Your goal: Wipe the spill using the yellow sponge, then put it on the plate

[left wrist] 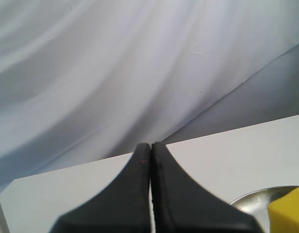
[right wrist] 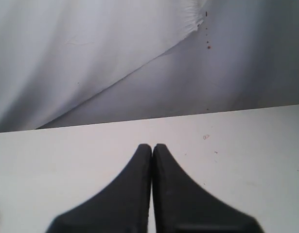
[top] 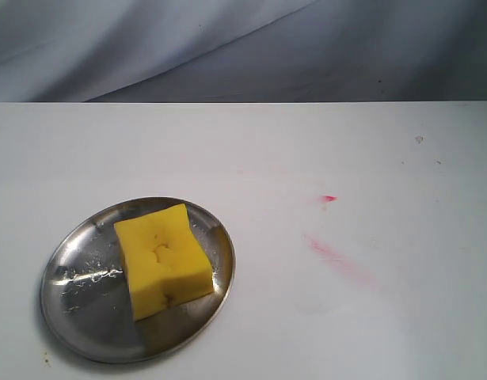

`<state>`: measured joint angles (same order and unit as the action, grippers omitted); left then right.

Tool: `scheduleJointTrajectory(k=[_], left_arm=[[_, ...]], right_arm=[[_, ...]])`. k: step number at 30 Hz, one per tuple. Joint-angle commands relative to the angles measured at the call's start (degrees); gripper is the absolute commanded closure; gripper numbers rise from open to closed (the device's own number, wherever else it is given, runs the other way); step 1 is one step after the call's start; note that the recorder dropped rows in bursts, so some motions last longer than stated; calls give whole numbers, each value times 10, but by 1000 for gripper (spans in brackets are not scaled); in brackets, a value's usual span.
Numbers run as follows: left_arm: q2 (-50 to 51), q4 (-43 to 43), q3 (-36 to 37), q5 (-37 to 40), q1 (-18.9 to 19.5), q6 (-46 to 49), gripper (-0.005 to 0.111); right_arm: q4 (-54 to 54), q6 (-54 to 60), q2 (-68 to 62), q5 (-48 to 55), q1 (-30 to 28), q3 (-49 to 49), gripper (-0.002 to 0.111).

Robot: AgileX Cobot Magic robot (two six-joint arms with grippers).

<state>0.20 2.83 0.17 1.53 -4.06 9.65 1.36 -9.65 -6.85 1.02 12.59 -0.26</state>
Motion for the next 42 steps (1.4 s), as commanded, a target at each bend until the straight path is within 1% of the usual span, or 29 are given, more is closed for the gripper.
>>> scheduleJointTrajectory(k=[1,5,15,42], left_arm=[[-2,-4,-2,-3,1,-5,107],[-2,-4,-2,-3,1,-5,107],[-2,-4,-2,-3,1,-5,107],[-2,-4,-2,-3,1,-5,107]], right_arm=[[24,6,60,37,-7,3,108],[38,7,68,46,-7,3,108],[28,9,68,58,-6,3,108],[24,7,68,57,-6,3,108]])
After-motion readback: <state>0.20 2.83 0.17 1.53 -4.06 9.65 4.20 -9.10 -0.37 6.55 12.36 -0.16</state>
